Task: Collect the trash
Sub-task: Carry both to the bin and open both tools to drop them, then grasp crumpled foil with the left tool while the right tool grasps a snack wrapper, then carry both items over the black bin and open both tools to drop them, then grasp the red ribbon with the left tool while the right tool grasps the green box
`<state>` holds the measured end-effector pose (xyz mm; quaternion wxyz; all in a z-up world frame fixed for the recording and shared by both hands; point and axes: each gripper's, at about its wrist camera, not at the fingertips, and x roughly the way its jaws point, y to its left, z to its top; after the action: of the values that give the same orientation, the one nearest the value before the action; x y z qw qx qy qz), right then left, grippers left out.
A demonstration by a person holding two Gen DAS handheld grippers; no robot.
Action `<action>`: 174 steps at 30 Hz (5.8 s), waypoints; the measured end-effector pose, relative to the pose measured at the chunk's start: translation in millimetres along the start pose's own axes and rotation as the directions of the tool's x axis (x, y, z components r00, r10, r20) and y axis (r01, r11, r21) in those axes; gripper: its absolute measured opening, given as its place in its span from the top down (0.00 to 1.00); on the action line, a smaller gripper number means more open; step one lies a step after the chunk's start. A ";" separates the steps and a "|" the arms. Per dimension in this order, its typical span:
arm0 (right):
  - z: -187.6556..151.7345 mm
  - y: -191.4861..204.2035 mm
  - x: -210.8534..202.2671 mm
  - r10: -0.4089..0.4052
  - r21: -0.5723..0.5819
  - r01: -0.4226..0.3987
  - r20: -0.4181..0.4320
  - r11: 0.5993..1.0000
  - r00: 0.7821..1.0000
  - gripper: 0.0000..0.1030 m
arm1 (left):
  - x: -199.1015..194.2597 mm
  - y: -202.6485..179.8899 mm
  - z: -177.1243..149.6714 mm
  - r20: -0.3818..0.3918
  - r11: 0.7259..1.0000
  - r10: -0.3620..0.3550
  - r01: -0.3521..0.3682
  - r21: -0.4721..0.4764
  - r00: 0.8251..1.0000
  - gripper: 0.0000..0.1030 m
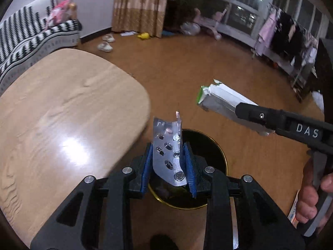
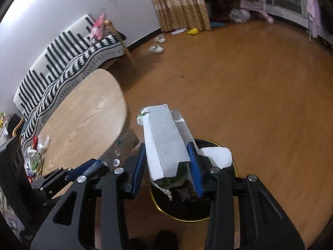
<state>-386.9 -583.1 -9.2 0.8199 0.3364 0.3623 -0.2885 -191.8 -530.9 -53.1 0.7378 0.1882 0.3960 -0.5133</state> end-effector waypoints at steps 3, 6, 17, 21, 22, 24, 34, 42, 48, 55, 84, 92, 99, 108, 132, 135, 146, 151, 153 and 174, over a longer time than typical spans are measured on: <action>0.3 -8.2 2.9 -0.012 0.007 0.012 -0.012 1.000 1.000 0.62 | 11.3 -9.7 2.8 -0.013 1.000 -0.014 0.014 0.028 1.000 0.72; -1.7 -10.0 4.0 -0.011 0.015 0.011 -0.024 1.000 1.000 0.62 | 19.4 -15.4 6.9 -0.025 0.999 -0.029 0.030 0.043 0.999 0.72; 1.4 -1.6 1.3 -0.018 0.009 0.018 -0.017 1.000 1.000 0.61 | 18.8 -17.8 13.9 -0.014 0.998 -0.036 0.037 0.056 0.999 0.40; 3.1 3.5 6.0 -0.022 0.007 0.022 -0.029 1.000 0.999 0.61 | 14.4 -12.3 13.4 -0.007 0.998 -0.034 0.035 0.044 0.999 0.38; 3.0 4.3 6.9 -0.022 0.004 0.022 -0.033 1.000 0.999 0.61 | 13.4 -10.7 13.4 -0.006 0.999 -0.032 0.032 0.040 0.999 0.38; 2.9 7.5 9.0 -0.025 -0.005 0.025 -0.043 1.000 0.999 0.61 | 10.9 -8.4 14.3 0.000 0.999 -0.029 0.029 0.032 1.000 0.38; 6.9 24.6 -4.3 -0.034 -0.014 0.034 0.028 0.999 0.999 0.22 | -16.7 13.6 17.8 0.049 1.000 -0.013 0.013 0.005 0.999 0.32; 7.7 92.6 10.6 0.031 -0.085 -0.031 0.000 0.996 1.000 0.21 | -67.3 79.0 4.4 0.109 0.990 0.101 -0.090 -0.104 0.989 0.14; 2.1 195.9 30.2 0.117 -0.204 -0.124 -0.045 0.971 0.992 0.20 | -117.3 164.3 -25.2 0.110 0.939 0.257 -0.221 -0.264 0.960 0.10; -29.9 320.4 52.3 0.204 -0.329 -0.232 -0.116 0.915 0.972 0.20 | -200.0 294.7 -94.8 0.051 0.785 0.455 -0.373 -0.495 0.889 0.10; -133.5 500.2 142.4 0.142 -0.584 -0.357 -0.381 0.729 0.914 0.46 | -254.6 474.9 -207.5 -0.053 0.611 0.584 -0.481 -0.629 0.810 0.64; -138.2 502.7 135.3 0.150 -0.599 -0.355 -0.365 0.718 0.919 0.81 | -291.5 458.6 -214.3 0.002 0.594 0.586 -0.428 -0.681 0.811 0.67; -117.2 478.1 105.7 0.195 -0.569 -0.352 -0.319 0.743 0.927 0.81 | -293.9 427.4 -192.7 0.046 0.634 0.567 -0.400 -0.661 0.822 0.67; -74.8 391.1 73.7 0.183 -0.500 -0.277 -0.228 0.821 0.956 0.81 | -242.9 342.2 -130.1 0.110 0.775 0.452 -0.329 -0.540 0.885 0.67; -10.1 24.4 -0.5 -0.052 -0.134 0.043 -0.064 0.990 0.997 0.81 | -23.4 2.0 -10.6 0.039 0.999 -0.039 0.039 -0.006 0.998 0.66; -12.8 2.7 2.2 -0.069 -0.114 0.059 -0.081 0.992 0.994 0.81 | -6.5 -11.6 -8.0 0.014 0.998 -0.052 0.052 0.022 0.999 0.66; -16.2 -2.1 4.5 -0.063 -0.101 0.053 -0.097 0.993 0.993 0.81 | 15.2 -16.1 0.5 -0.018 0.998 -0.059 0.059 0.033 0.998 0.66; -12.8 3.2 6.9 -0.060 -0.102 0.050 -0.099 0.994 0.993 0.81 | 16.3 -21.9 -2.5 -0.023 0.997 -0.065 0.066 0.037 0.998 0.66; -12.0 2.0 6.4 -0.061 -0.102 0.051 -0.098 0.994 0.993 0.81 | 15.7 -22.2 -2.4 -0.025 0.997 -0.073 0.074 0.037 0.997 0.64; -6.7 13.1 4.5 -0.045 -0.055 0.042 -0.050 0.998 0.998 0.39 | -28.4 -0.2 -1.2 0.057 0.998 -0.044 0.042 0.043 0.997 0.15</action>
<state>-377.6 -571.1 -11.7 0.8127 0.3134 0.3980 -0.2878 -197.0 -512.9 -31.7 0.7337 0.1800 0.3678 -0.5422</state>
